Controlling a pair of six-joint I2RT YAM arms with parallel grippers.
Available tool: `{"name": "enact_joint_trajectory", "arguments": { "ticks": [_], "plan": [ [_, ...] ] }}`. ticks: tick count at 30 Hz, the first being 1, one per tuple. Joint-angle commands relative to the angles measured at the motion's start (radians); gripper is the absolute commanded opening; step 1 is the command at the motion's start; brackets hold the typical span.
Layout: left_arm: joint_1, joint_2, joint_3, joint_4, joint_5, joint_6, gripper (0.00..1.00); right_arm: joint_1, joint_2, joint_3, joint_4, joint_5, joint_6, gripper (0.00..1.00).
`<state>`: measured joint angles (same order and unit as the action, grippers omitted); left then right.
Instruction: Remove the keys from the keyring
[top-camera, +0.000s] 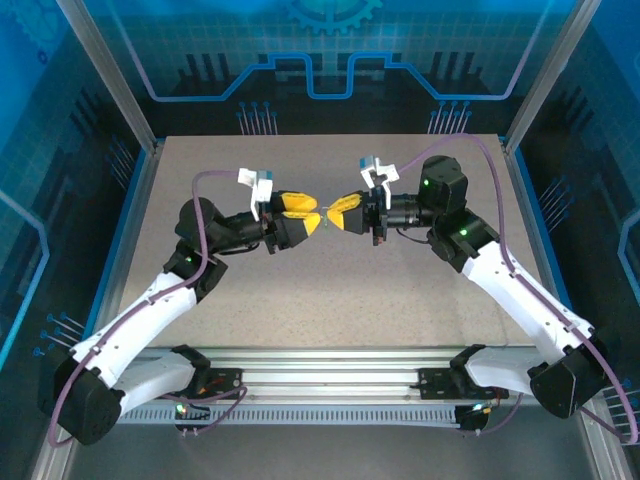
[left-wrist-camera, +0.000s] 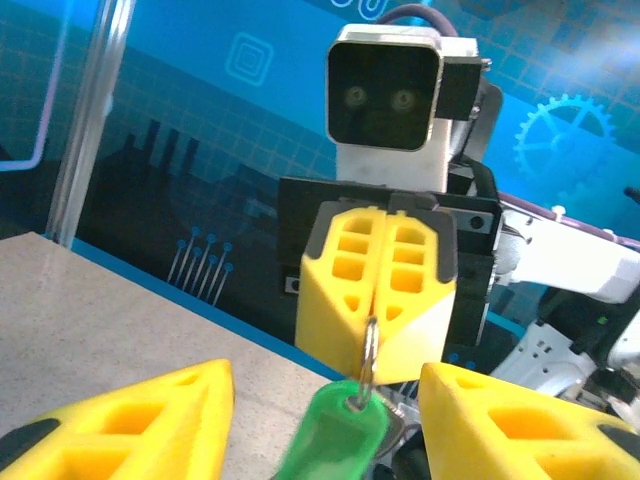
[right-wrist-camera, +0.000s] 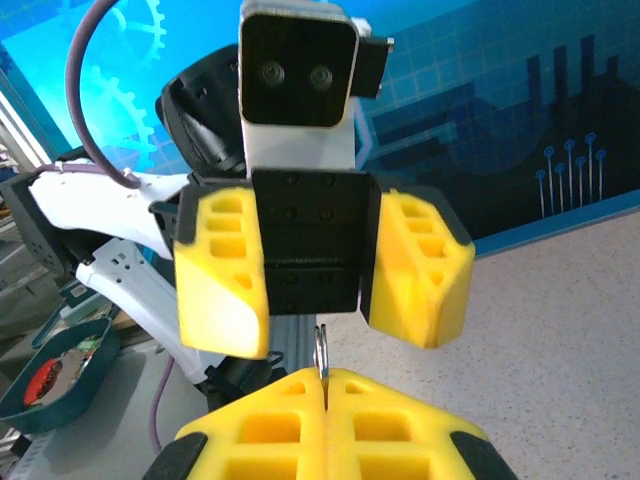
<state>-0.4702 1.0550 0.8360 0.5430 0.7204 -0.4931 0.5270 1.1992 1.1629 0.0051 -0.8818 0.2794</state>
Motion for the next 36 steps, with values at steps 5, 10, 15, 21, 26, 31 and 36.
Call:
{"name": "enact_joint_trajectory", "arguments": {
  "ticks": [5,10,15,21,26,31,36],
  "plan": [
    [0.008,0.046,0.068,-0.009,0.111,-0.045,0.54,-0.005,0.008,0.038,-0.037,-0.046,-0.026,0.0],
    [0.008,0.068,0.069,0.015,0.132,-0.075,0.48,-0.005,0.011,0.038,-0.028,-0.037,-0.017,0.0],
    [0.008,0.07,0.069,0.021,0.126,-0.078,0.4,-0.007,0.014,0.038,-0.017,-0.04,-0.011,0.0],
    [0.008,0.076,0.08,0.023,0.134,-0.076,0.29,-0.008,0.021,0.04,-0.031,-0.058,-0.016,0.0],
    [0.007,0.085,0.084,0.034,0.154,-0.075,0.04,-0.008,0.024,0.041,-0.041,-0.058,-0.02,0.0],
    [0.007,0.078,0.075,0.024,0.135,-0.044,0.0,-0.009,0.01,0.051,-0.067,-0.033,-0.041,0.02],
    [0.007,0.039,0.035,0.014,0.019,0.051,0.0,-0.032,-0.038,0.036,-0.115,0.048,-0.076,0.35]
  ]
}}
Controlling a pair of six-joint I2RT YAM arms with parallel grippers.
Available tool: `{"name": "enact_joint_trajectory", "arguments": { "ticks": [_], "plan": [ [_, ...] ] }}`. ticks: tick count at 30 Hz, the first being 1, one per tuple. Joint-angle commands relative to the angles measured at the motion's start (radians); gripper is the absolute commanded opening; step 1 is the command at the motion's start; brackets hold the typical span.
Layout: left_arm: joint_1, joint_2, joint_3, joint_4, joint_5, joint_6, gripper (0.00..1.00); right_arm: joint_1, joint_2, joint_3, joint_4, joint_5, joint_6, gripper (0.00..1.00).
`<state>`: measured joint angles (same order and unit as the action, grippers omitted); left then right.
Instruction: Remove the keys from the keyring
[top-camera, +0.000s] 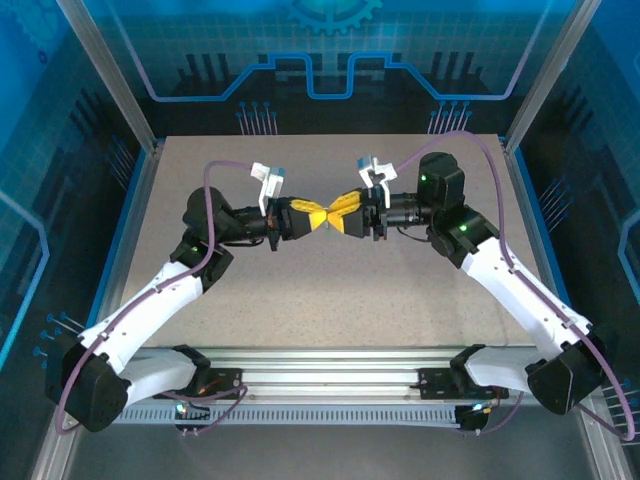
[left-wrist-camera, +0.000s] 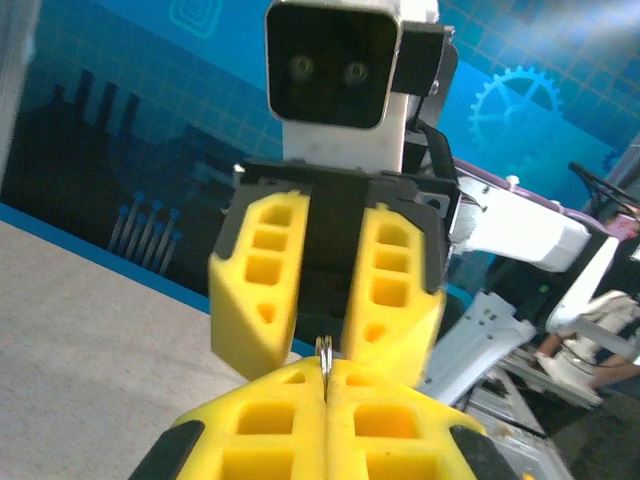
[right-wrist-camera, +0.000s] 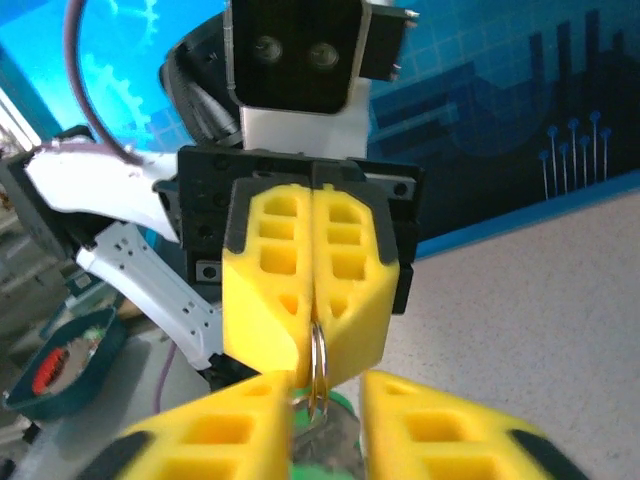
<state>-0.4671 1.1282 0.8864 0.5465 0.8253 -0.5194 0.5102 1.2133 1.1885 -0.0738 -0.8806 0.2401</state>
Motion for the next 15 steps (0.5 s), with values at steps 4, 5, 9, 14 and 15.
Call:
{"name": "enact_joint_trajectory", "arguments": {
  "ticks": [4,5,9,14,15],
  "plan": [
    [0.005,-0.039,-0.028,-0.015,-0.159,0.155,0.0,-0.055,-0.12,-0.08,0.035,0.154,-0.008,0.6],
    [0.005,-0.034,-0.025,-0.009,-0.155,0.173,0.0,-0.063,-0.134,-0.105,0.061,0.191,0.002,0.65],
    [0.005,-0.014,-0.032,0.0,-0.261,0.207,0.0,-0.083,-0.167,-0.204,0.192,0.264,0.028,0.8],
    [0.007,0.03,0.028,-0.081,-0.234,0.221,0.0,-0.114,-0.159,-0.277,0.319,0.382,0.112,1.0],
    [0.008,0.039,0.028,-0.053,-0.209,0.216,0.0,-0.118,-0.149,-0.282,0.336,0.377,0.12,1.0]
  ]
}}
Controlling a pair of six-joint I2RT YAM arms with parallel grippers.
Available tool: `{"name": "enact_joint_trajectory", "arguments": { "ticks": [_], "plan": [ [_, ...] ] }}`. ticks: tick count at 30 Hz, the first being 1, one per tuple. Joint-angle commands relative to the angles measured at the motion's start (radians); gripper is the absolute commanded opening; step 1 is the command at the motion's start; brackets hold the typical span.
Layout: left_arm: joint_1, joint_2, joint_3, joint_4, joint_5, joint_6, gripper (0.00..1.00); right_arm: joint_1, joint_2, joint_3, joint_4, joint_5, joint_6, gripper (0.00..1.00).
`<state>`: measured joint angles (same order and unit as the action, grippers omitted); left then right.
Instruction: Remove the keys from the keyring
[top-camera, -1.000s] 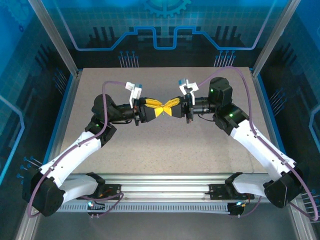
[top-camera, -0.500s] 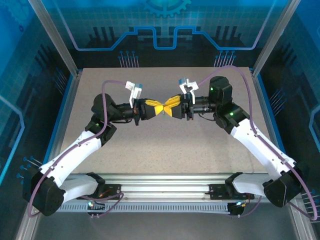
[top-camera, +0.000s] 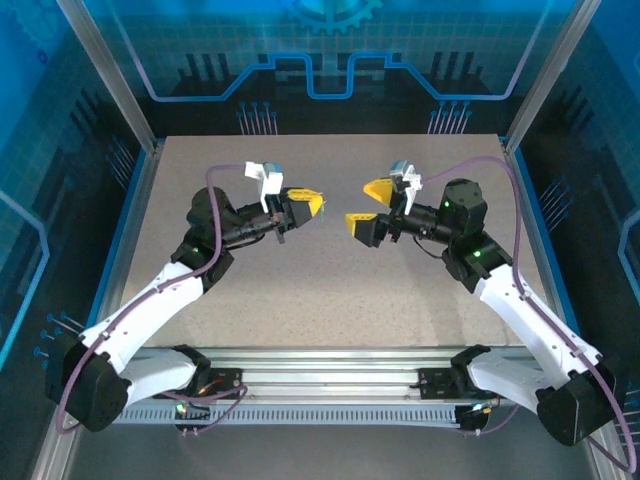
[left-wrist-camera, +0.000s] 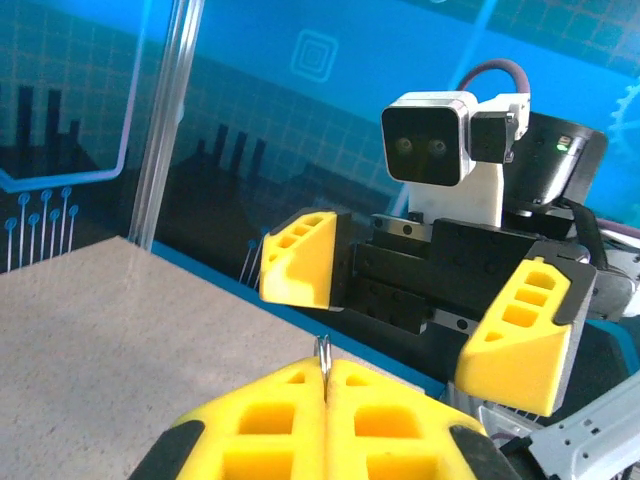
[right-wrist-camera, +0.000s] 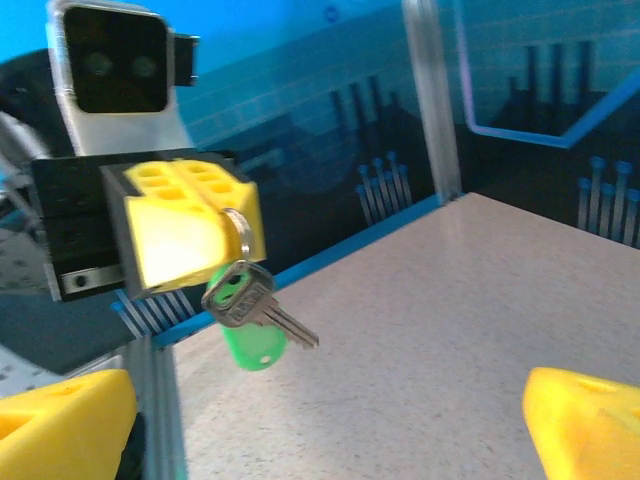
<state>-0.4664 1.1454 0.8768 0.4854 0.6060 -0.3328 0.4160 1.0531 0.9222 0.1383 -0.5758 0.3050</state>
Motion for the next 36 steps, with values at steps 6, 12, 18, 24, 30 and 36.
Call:
{"name": "enact_joint_trajectory", "arguments": {
  "ticks": [6,12,18,24,30,36],
  "plan": [
    [0.054,0.106,0.062,0.124,0.064,-0.03,0.0,-0.053,0.105,0.012,0.161,-0.003,0.05,0.94],
    [0.088,0.247,0.081,0.497,0.272,-0.213,0.0,-0.11,0.223,0.05,0.291,-0.245,0.113,0.7],
    [0.107,0.374,0.138,0.825,0.37,-0.45,0.0,-0.111,0.281,0.065,0.464,-0.369,0.187,0.64],
    [0.107,0.388,0.161,0.836,0.4,-0.457,0.0,-0.094,0.29,0.089,0.45,-0.358,0.127,0.59],
    [0.107,0.382,0.179,0.823,0.409,-0.469,0.0,-0.063,0.304,0.125,0.449,-0.407,0.113,0.59],
    [0.106,0.378,0.174,0.833,0.414,-0.488,0.0,-0.021,0.3,0.15,0.425,-0.428,0.084,0.59]
  ]
}}
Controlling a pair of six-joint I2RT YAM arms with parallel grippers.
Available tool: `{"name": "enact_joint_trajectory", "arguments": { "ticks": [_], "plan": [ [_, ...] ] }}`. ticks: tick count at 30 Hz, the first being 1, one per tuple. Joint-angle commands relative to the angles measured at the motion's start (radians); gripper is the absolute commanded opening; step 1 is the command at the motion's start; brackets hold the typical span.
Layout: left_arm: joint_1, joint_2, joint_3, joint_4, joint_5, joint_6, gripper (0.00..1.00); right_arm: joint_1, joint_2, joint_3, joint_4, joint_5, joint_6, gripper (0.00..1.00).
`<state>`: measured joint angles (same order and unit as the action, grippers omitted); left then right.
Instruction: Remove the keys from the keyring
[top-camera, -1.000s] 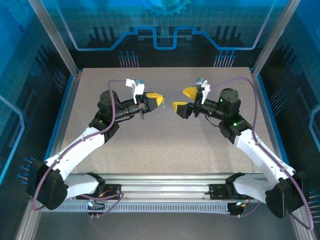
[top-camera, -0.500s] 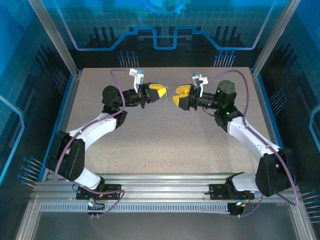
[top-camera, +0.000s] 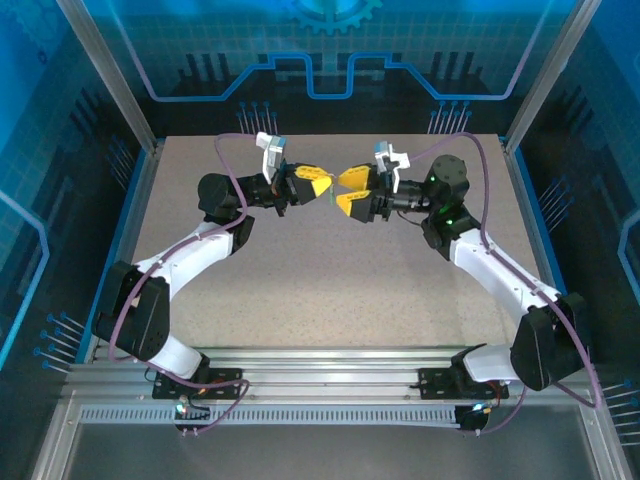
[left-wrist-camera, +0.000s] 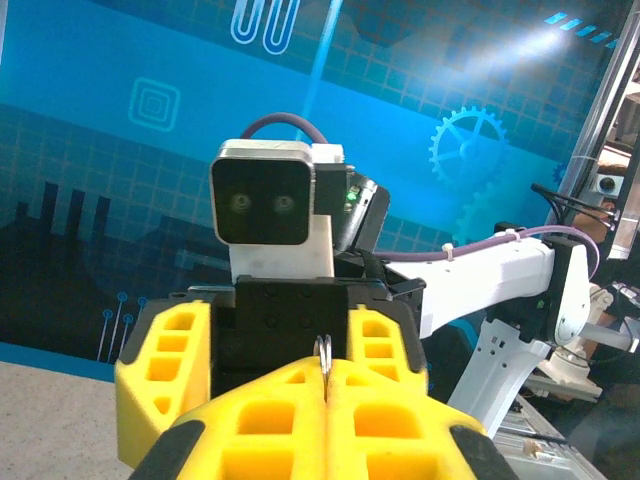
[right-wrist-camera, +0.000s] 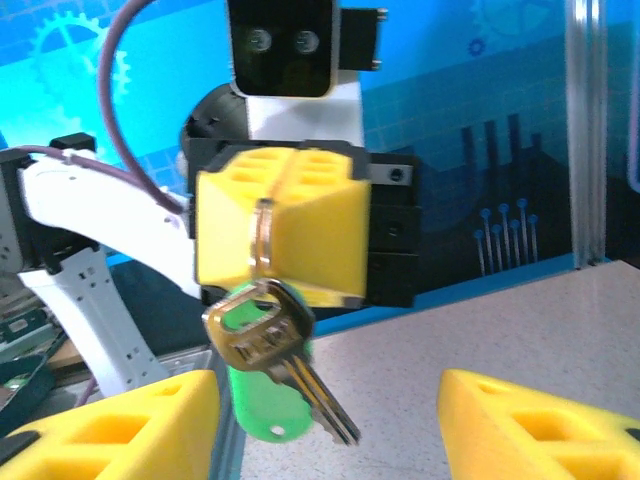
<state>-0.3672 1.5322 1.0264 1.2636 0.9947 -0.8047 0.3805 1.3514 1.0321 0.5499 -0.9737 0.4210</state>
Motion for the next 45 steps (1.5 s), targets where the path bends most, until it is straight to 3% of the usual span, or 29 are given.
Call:
{"name": "enact_joint_trajectory", "arguments": {
  "ticks": [1,14,26,45],
  "plan": [
    [0.007,-0.012,0.024,0.057,0.023,-0.02,0.0,0.019,0.002,0.045,0.005,-0.03,-0.036,0.57],
    [0.003,-0.021,0.031,0.075,0.033,-0.046,0.0,0.058,0.011,0.079,-0.056,-0.003,-0.085,0.53],
    [0.002,-0.029,0.024,0.09,0.038,-0.061,0.0,0.058,0.007,0.107,-0.126,0.016,-0.12,0.21],
    [0.002,-0.06,-0.007,0.044,0.009,-0.005,0.0,0.049,-0.098,0.062,-0.245,0.141,-0.205,0.07]
  ]
}}
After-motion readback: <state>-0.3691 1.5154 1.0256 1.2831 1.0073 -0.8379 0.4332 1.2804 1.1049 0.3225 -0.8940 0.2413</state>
